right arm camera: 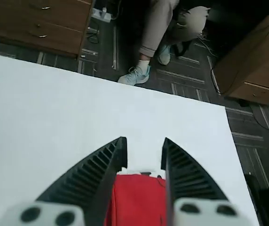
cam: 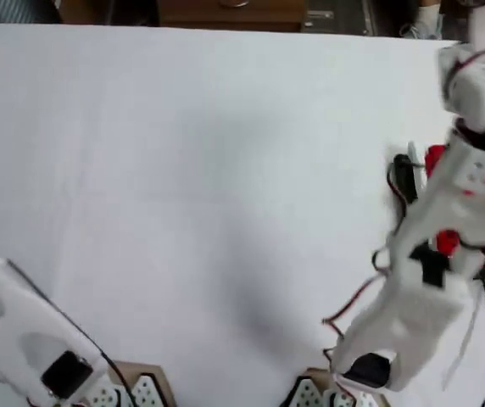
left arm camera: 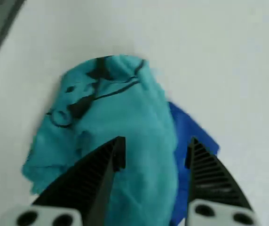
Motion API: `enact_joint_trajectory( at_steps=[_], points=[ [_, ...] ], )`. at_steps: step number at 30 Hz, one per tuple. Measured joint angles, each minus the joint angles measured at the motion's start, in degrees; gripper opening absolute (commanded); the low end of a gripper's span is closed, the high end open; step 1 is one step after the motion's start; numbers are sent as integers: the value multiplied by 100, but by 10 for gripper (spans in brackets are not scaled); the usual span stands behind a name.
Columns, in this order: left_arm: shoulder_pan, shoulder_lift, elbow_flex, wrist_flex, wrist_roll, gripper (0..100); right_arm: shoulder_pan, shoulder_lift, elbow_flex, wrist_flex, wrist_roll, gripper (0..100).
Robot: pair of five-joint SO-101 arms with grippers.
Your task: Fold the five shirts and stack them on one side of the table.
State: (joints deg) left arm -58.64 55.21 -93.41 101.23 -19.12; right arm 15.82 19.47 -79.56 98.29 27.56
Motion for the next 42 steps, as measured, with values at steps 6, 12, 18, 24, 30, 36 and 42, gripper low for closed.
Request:
enact_joint_trajectory(
  at_steps=[6, 12, 18, 24, 30, 36, 42],
  points=[
    [-1116, -308, 0, -580, 0, 232, 62, -2549, 3429, 0, -26, 124],
    [-1776, -299, 0, -1081, -387, 233, 62, -5064, 6813, 0, 202, 123],
    [-1802, 501, -18, -1090, -949, 233, 70, -7051, 8818, 0, 475, 123],
    [-1415, 1222, -18, -1257, -1020, 233, 62, -8202, 9556, 0, 721, 123],
    [-615, 1442, -18, -1248, -1020, 233, 62, -8360, 10057, 0, 738, 123],
    [-290, 1495, -35, -1257, -1029, 233, 105, -8404, 10066, 0, 738, 123],
    [-290, 1495, -35, -1055, -1020, 233, 105, -8404, 10066, 0, 738, 123]
  ],
)
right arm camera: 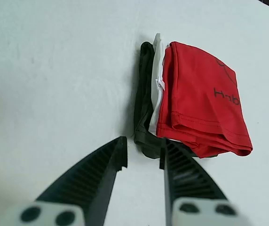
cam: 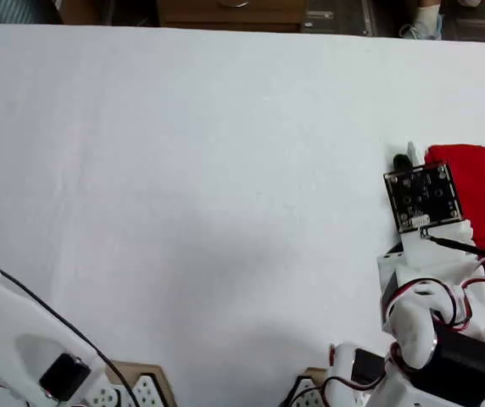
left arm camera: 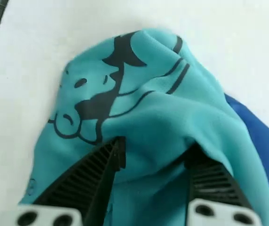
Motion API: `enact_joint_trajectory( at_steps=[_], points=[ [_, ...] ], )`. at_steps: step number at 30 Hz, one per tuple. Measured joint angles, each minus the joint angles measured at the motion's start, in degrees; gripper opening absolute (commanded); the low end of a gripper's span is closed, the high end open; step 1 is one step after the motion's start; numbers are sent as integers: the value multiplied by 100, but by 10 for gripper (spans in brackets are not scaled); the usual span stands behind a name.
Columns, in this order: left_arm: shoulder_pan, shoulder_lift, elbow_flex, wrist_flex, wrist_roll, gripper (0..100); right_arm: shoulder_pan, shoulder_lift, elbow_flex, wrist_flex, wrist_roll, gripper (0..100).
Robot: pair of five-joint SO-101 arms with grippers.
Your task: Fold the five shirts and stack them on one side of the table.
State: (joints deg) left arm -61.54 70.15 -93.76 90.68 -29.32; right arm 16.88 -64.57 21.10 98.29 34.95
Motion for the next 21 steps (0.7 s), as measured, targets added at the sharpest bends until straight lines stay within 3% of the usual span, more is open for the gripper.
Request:
enact_joint_trajectory(
  at_steps=[7, 15, 21],
  points=[
    [281, -132, 0, 976, 343, 233, 0, 0, 18, 0, 0, 123],
    [325, -607, 105, 1073, 598, 233, 0, 0, 18, 0, 0, 123],
    [466, -607, 914, 1073, 431, 233, 0, 0, 18, 0, 0, 123]
  ],
)
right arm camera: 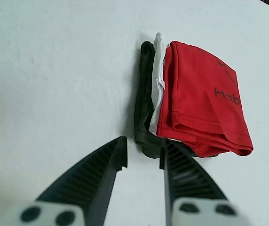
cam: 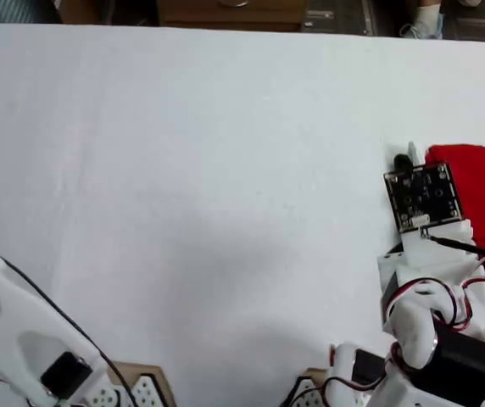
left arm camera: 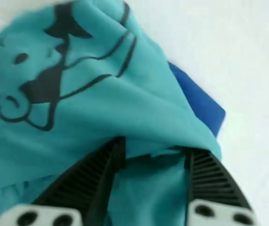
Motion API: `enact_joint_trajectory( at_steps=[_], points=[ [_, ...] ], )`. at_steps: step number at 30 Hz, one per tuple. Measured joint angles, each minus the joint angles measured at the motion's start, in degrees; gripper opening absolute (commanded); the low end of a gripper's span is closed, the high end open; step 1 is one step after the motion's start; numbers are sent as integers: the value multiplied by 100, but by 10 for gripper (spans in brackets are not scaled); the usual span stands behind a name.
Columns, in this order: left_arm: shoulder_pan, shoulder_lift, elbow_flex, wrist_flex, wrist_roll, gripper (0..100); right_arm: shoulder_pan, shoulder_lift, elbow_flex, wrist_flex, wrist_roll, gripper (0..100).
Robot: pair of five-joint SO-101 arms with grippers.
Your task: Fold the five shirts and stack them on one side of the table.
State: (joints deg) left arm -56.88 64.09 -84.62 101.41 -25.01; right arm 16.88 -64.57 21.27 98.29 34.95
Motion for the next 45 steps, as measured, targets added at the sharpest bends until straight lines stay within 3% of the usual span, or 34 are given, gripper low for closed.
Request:
enact_joint_trajectory(
  at_steps=[6, 11, 19, 29, 37, 45],
  points=[
    [185, -9, 703, 0, 0, 207, 0, 0, 0, 0, 0, 123],
    [352, -26, 791, 0, 0, 15, 0, 0, 0, 0, 0, 123],
    [818, -378, 519, 0, 703, 21, 0, 0, 18, 0, 0, 123],
    [3103, -2163, 378, 0, 1231, 20, 0, 0, 1046, -607, 0, 122],
    [5011, -4281, 1380, 0, 1266, 21, 0, 9, 1371, -862, 0, 122],
    [5556, -4870, 3349, 0, 1266, 23, 0, 9, 1371, -993, 0, 122]
  ],
)
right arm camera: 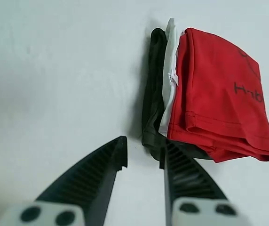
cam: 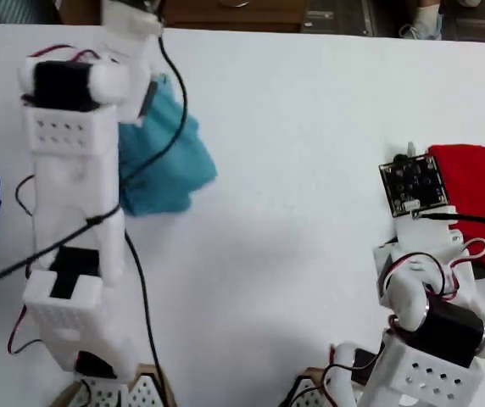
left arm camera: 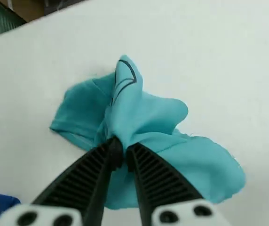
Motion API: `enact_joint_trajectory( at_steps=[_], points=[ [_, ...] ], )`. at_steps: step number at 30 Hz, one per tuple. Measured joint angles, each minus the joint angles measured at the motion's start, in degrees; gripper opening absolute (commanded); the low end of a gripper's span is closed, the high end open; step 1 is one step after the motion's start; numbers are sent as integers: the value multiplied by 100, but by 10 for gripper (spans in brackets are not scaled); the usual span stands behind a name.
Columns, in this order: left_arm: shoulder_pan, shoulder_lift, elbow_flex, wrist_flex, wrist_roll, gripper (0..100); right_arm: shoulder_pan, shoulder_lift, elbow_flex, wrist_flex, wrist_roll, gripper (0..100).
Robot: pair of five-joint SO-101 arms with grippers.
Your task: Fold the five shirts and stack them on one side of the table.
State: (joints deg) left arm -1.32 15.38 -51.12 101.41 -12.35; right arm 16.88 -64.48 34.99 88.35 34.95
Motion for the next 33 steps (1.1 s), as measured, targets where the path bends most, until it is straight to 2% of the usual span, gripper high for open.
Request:
enact_joint_trajectory(
  at_steps=[4, 9, 12, 16, 20, 25, 33],
  points=[
    [26, 0, 765, -105, -9, 62, 0, 0, 0, 0, 0, 122],
    [264, 0, 1363, -123, -466, 216, 0, 0, 0, -132, 0, 122],
    [352, 0, 1284, -123, -519, 273, -62, 0, 18, -211, 0, 122],
    [114, -9, 554, -123, -510, 275, -563, 9, 70, -211, 0, 122],
    [-782, -9, -62, -123, -246, 275, -1169, 580, 70, -211, -149, 122],
    [-2426, -9, -167, -123, -211, 275, -2207, 2092, -123, -211, -273, 122],
    [-4791, -18, 53, -123, -202, 275, -4387, 4264, -2277, -211, -273, 122]
  ],
)
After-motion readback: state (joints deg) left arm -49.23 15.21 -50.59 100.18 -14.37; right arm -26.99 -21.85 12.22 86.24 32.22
